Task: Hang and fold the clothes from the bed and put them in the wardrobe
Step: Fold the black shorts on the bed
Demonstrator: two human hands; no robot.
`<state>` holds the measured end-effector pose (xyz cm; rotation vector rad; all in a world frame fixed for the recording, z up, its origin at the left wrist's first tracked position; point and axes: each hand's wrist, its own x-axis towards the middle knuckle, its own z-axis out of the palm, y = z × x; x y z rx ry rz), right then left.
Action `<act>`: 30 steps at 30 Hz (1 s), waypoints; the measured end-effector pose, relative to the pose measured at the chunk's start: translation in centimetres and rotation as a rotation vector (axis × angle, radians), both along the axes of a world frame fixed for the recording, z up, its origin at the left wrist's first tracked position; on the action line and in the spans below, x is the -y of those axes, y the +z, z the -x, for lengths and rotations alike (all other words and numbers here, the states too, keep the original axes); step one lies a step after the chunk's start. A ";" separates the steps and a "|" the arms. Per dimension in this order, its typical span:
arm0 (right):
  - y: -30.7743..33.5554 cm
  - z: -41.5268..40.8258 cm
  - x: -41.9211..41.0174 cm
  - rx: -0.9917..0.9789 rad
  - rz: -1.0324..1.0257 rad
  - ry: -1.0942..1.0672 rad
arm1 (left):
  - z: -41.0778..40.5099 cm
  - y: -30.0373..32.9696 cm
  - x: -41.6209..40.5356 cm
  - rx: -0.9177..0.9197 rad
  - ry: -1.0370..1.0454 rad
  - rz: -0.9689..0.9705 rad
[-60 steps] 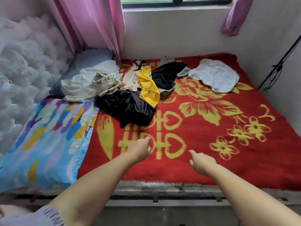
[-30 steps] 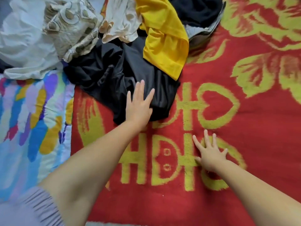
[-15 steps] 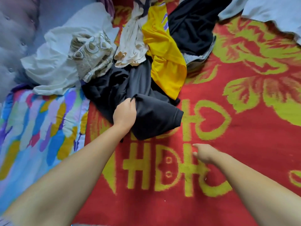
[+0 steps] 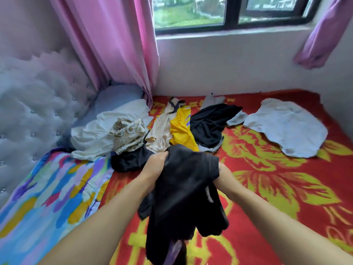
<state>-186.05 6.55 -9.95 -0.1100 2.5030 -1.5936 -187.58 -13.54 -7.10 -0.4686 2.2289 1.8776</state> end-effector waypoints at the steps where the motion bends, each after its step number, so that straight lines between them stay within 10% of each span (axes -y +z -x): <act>1: 1.8 0.4 -0.4 -0.044 0.016 -0.023 | 0.2 1.2 -0.3 -0.002 -0.025 0.082; 6: 9.1 1.6 -1.8 -0.063 -0.057 -0.133 | -1.5 8.7 -3.7 -0.304 -0.127 0.184; 12: 15.4 -1.6 -2.5 -0.036 -0.179 0.084 | -5.7 12.1 -7.7 -0.342 -0.733 0.607; 17: 20.9 -4.2 -4.4 -0.011 -0.186 0.266 | -5.0 13.4 -6.3 -0.493 -0.454 0.416; 24: 24.4 -3.5 -9.1 -0.129 -0.961 -0.090 | -1.8 21.9 -6.1 -0.802 -0.276 0.545; 30: 25.0 -3.9 -13.2 -0.222 -0.683 -0.397 | -0.1 23.4 -3.2 -0.763 -0.308 0.865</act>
